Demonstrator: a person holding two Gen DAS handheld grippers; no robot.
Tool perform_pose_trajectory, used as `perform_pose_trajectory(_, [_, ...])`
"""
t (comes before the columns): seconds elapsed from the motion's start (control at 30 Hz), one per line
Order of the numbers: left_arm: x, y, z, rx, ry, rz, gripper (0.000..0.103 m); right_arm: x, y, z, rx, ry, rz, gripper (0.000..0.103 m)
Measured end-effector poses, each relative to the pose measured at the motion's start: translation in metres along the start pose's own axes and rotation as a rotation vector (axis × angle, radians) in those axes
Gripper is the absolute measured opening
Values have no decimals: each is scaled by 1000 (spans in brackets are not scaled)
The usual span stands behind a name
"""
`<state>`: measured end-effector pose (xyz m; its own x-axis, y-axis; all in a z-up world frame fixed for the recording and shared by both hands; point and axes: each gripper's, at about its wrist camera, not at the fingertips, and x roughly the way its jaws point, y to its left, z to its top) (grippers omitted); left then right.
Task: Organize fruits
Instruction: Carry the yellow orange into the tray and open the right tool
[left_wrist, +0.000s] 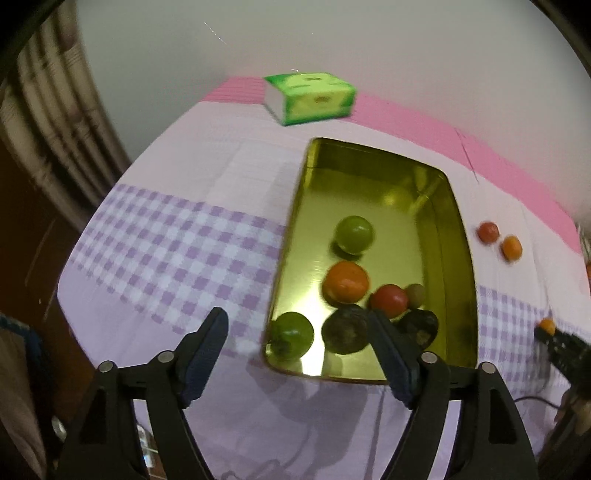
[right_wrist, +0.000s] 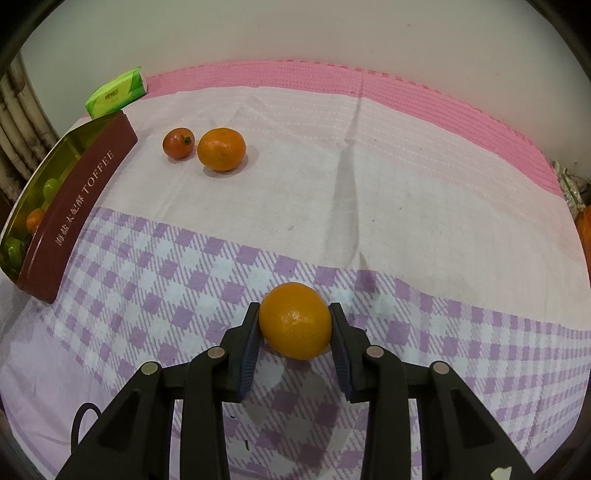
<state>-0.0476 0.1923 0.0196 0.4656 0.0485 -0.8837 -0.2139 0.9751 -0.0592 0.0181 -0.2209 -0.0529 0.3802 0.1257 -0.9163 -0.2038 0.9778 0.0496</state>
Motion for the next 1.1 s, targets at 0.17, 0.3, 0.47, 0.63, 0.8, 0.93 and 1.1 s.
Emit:
perform_pose_trajectory(0.17, [4,18,-5,-86,5,-4,81,-1,0,0,6,1,-6,33])
perform_pose_trajectory(0.3, [3,15,-6,-77,-16,18,82,-1,5,1,-6,3,-14,33])
perform_pose_trajectory(0.47, [3,8,-6,-41,-18,24,83,-3,13,6,-17,2,-4,33])
perform_pose_trajectory(0.63, [-2,6,-7,-33,-45,40,85,-24,45,25,-72,-57,59,33])
perform_pose_trajectory(0.8, [-10,19,-3,-92,-76,51,87,-48,103,51,-168,-105,223,33])
perform_pose_trajectory(0.93, [-19,42,-3,-185,-99,71,90,-51,161,69,-230,-74,389,33])
perform_pose_trajectory(1.1, [-12,53,-3,-224,-70,58,91,-42,217,70,-354,-58,410,33])
